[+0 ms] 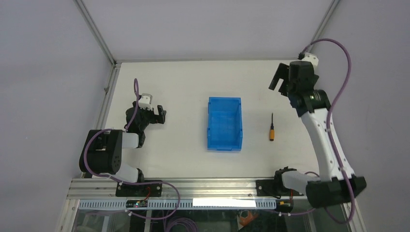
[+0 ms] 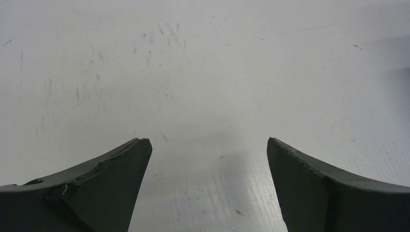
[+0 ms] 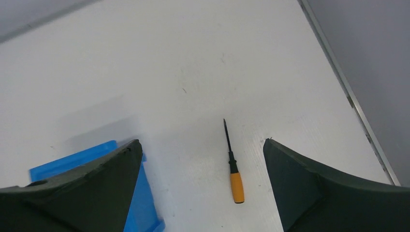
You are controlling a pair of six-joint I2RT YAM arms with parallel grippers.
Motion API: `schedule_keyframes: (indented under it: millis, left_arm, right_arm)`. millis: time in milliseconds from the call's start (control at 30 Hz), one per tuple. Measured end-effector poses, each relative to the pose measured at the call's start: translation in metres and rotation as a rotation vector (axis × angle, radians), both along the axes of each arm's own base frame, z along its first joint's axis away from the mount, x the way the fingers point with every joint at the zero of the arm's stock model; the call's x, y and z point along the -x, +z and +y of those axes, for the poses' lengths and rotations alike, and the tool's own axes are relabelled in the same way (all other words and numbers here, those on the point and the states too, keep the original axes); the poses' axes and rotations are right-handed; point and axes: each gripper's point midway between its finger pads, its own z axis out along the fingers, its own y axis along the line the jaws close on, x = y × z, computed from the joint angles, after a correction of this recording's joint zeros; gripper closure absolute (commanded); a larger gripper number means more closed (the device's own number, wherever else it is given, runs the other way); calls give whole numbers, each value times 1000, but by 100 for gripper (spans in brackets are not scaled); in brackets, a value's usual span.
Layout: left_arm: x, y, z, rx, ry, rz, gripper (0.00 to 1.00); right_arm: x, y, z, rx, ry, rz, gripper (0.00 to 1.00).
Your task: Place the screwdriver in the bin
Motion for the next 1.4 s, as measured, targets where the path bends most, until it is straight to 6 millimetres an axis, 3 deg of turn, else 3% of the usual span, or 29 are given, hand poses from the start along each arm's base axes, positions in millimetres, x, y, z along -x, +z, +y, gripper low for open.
schedule_keyframes:
  millis: [67,167,267,333,433,600,667,833,867,1033,1133,1233,1400]
  left_arm:
    - [0,0,0,0,0,0,1]
    - [0,0,0,0,0,0,1]
    - [0,0,0,0,0,0,1]
    - [0,0,0,0,0,0,1]
    - [0,0,0,0,0,0,1]
    - [0,0,0,0,0,0,1]
    - [0,0,0,0,0,0,1]
    - [0,0,0,0,0,0,1]
    - [0,0,0,0,0,0,1]
    - [0,0,0,0,0,0,1]
    - [0,0,0,0,0,0,1]
    - [0,0,0,0,0,0,1]
    - [0,0,0,0,0,0,1]
  right_arm:
    - [-18,-24,-4,2,-3,127,1]
    - [-24,-97,-9,-6,4,411,6]
    - [-4,-174,-9,-59,28,681,15]
    - [14,-209,-10,-100,33,802,21]
    - [36,-242,-10,-163,32,922,28]
    - [50,-271,-4,-244,48,996,42]
    - [50,-279,-3,-255,57,1009,50]
    - [52,-285,-3,-249,80,1037,96]
    - [52,-284,-3,-249,83,1038,100]
    - [52,-281,-4,-244,87,1041,100]
    - [49,-269,-3,-241,90,1025,100]
    - [43,-241,-2,-223,97,959,100]
    - [33,-176,12,-169,132,781,100]
